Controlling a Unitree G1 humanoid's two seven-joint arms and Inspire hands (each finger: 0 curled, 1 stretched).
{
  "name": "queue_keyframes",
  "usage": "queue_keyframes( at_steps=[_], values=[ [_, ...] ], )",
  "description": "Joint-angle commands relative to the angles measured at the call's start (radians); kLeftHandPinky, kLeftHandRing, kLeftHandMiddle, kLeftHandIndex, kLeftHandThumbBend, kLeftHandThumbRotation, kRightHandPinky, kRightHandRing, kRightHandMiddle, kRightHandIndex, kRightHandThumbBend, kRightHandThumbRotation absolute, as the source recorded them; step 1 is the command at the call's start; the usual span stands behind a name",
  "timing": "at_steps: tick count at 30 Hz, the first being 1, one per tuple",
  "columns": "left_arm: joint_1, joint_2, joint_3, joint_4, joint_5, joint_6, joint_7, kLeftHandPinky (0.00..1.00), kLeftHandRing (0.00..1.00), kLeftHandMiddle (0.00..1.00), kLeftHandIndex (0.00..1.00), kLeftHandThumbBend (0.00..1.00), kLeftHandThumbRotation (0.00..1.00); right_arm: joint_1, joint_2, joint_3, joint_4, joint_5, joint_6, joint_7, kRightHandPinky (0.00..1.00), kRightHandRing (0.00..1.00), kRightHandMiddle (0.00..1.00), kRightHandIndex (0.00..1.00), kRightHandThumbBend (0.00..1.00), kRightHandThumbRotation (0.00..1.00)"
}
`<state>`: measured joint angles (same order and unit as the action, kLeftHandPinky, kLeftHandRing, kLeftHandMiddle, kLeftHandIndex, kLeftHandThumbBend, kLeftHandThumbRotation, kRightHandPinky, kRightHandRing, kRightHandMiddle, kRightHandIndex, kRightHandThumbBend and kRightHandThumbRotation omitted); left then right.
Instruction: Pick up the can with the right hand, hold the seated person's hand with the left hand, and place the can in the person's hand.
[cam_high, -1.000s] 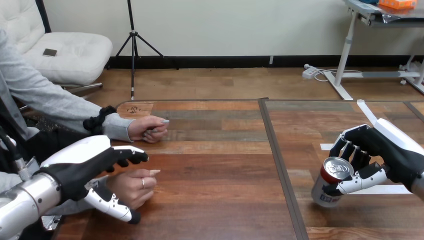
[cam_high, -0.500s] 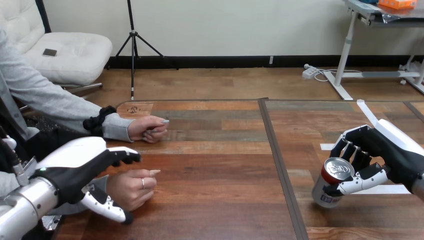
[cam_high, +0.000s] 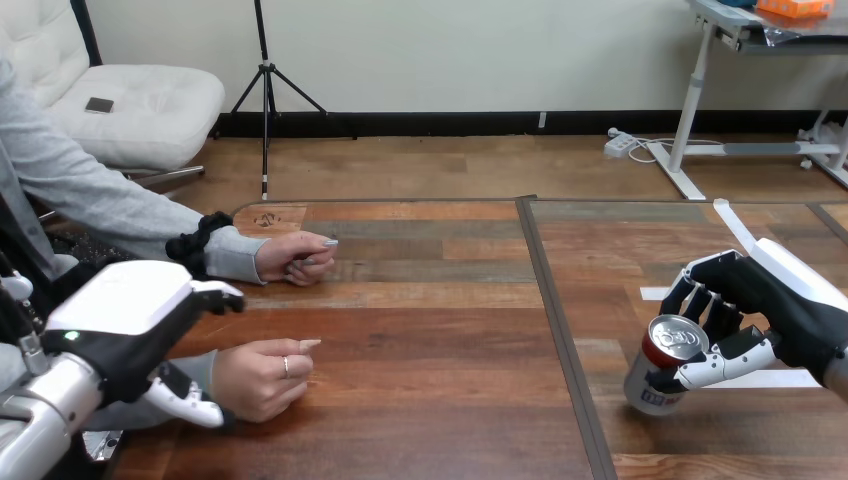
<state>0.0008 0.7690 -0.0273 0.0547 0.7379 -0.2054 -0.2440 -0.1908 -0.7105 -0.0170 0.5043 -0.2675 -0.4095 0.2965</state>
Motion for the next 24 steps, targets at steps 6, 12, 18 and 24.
queue_keyframes(
  at_steps=[6, 12, 18, 24],
  values=[
    [-0.041, 0.023, -0.022, 0.051, 0.091, 0.016, 0.108, 0.73, 0.77, 0.78, 0.77, 1.00, 0.21, -0.095, -0.022, -0.048, -0.019, 0.049, -0.027, -0.020, 0.27, 0.30, 0.36, 0.41, 0.85, 0.00],
    [-0.057, 0.025, -0.030, 0.102, 0.105, 0.005, 0.150, 0.71, 0.75, 0.77, 0.76, 1.00, 0.23, -0.090, -0.022, -0.048, -0.026, 0.060, -0.014, -0.017, 0.28, 0.31, 0.37, 0.41, 0.85, 0.00],
    [-0.070, 0.029, -0.040, 0.135, 0.119, 0.006, 0.171, 0.71, 0.76, 0.78, 0.76, 1.00, 0.26, -0.090, -0.024, -0.045, -0.026, 0.056, -0.006, -0.020, 0.29, 0.32, 0.37, 0.41, 0.84, 0.00],
    [-0.083, 0.030, -0.047, 0.161, 0.117, 0.007, 0.178, 0.71, 0.76, 0.78, 0.76, 1.00, 0.27, -0.091, -0.022, -0.044, -0.020, 0.056, -0.015, -0.022, 0.30, 0.33, 0.38, 0.41, 0.85, 0.00]
  ],
)
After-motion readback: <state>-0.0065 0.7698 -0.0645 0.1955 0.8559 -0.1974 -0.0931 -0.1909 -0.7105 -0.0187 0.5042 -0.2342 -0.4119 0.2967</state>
